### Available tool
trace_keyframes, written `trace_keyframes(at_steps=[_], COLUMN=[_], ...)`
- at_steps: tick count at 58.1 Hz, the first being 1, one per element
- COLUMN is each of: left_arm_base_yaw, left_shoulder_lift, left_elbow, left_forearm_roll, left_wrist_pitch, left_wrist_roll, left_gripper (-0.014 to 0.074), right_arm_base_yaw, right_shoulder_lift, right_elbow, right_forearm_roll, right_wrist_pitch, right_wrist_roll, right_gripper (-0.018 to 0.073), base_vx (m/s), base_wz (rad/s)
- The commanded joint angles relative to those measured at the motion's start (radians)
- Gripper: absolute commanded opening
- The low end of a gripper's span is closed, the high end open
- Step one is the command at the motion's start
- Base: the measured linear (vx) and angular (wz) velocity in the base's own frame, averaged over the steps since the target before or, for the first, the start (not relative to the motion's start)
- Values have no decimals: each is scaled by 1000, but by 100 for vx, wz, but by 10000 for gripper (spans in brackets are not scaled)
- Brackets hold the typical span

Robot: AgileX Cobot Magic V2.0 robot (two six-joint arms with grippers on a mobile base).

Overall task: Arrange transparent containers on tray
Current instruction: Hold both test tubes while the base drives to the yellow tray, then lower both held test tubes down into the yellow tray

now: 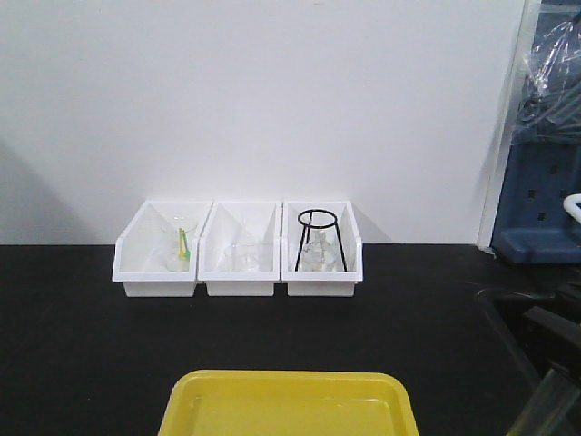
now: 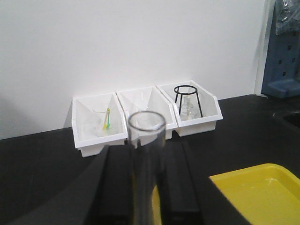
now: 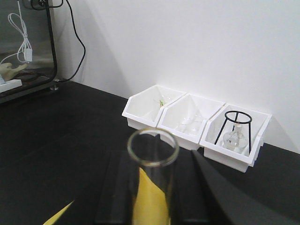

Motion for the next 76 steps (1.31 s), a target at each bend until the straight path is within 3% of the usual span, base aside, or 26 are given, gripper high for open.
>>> trace_keyframes(at_steps=[1,21,40,46,55,68,76], left_arm_base_yaw=[-5,-5,-5,-7,-7,-98,-142], left_shoulder_lift=[5,5,5,34,164,462,662], left_elbow=[-38,-38,-38,-38,-38,-61,-156], left_forearm_roll=[6,8,6,3,-136,-322,-348], left_wrist_pitch=[-79,-108,-68,-66,-109,-258,-266], left_wrist_roll=[-7,-6,-6,-5,6,203,210], left_gripper=[114,114,114,114,114,114,114], right_arm_base_yaw=[-4,-4,-4,-4,-4,-4,-4], right_shoulder_lift=[2,2,3,35,164,464,652], right_elbow=[-27,-27,-27,-27,-30,-84,-207], right_forearm_roll=[-5,-5,-1,-6,-76,-217,-265], right_wrist_pitch=[-86,-91,-88,-69,-77,-122,-97], right_wrist_roll=[-9,-8,-2,56,213,470,522], right_gripper=[57,57,57,59,59,59,60], base_vx=[5,1,0,0,0,0,0], base_wz=[1,0,0,0,0,0,0])
